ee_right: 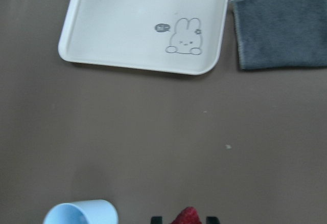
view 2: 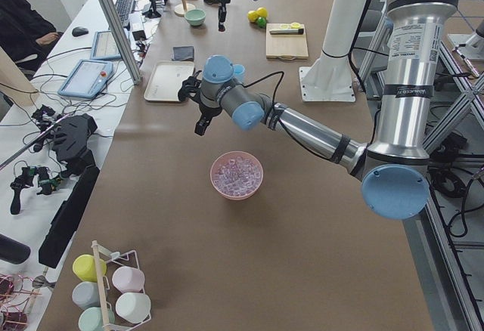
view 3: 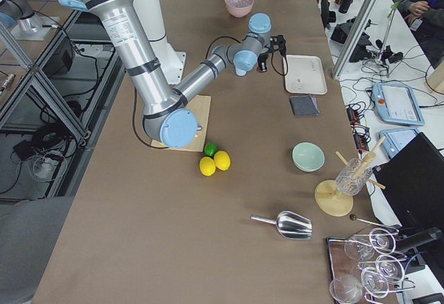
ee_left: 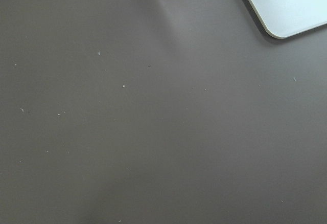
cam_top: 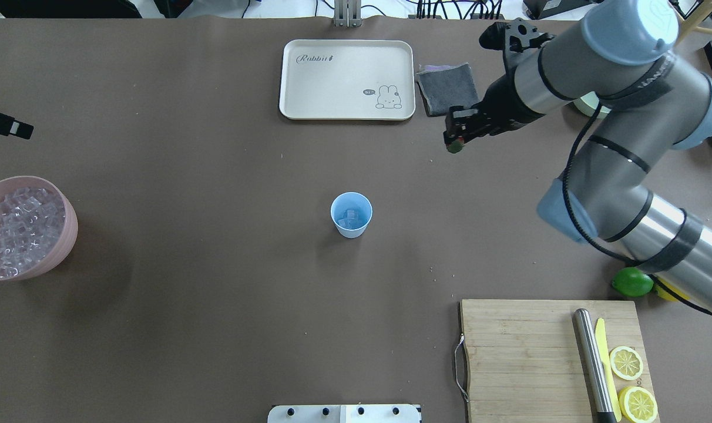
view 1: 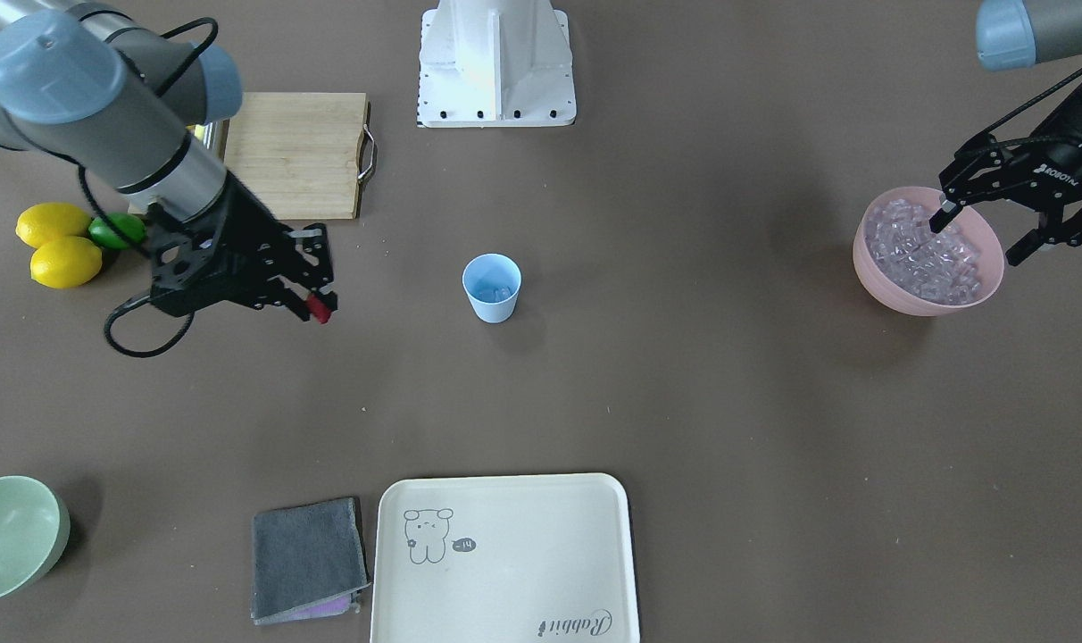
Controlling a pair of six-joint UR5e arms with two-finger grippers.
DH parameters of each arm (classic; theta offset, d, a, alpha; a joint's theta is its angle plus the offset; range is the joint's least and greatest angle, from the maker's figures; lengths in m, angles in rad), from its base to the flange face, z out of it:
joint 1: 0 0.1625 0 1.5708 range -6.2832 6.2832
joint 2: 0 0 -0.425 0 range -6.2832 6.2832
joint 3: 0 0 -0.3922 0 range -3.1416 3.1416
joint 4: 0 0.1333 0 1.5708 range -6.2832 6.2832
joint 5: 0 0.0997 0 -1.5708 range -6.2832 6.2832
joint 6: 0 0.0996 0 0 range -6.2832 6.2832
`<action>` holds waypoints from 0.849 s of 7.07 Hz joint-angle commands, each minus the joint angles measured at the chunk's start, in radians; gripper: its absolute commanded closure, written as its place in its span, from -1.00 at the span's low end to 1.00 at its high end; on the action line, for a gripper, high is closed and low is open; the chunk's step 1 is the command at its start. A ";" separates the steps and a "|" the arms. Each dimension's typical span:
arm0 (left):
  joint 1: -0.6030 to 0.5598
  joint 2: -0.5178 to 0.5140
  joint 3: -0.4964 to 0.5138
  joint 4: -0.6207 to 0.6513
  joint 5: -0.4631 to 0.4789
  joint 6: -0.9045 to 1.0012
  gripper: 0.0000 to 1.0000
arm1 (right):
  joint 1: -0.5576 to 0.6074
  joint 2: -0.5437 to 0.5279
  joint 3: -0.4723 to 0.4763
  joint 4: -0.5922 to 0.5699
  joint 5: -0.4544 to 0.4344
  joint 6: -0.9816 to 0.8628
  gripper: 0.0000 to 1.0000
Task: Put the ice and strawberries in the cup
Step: 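Carry the strawberry with the right gripper over the blue cup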
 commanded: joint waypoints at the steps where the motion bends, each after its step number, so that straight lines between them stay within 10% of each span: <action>1: 0.000 -0.007 0.008 0.003 0.000 -0.006 -0.95 | -0.215 0.107 -0.004 -0.036 -0.267 0.137 1.00; 6: -0.005 -0.016 0.042 0.003 0.000 -0.006 -0.95 | -0.301 0.148 -0.072 -0.078 -0.374 0.124 1.00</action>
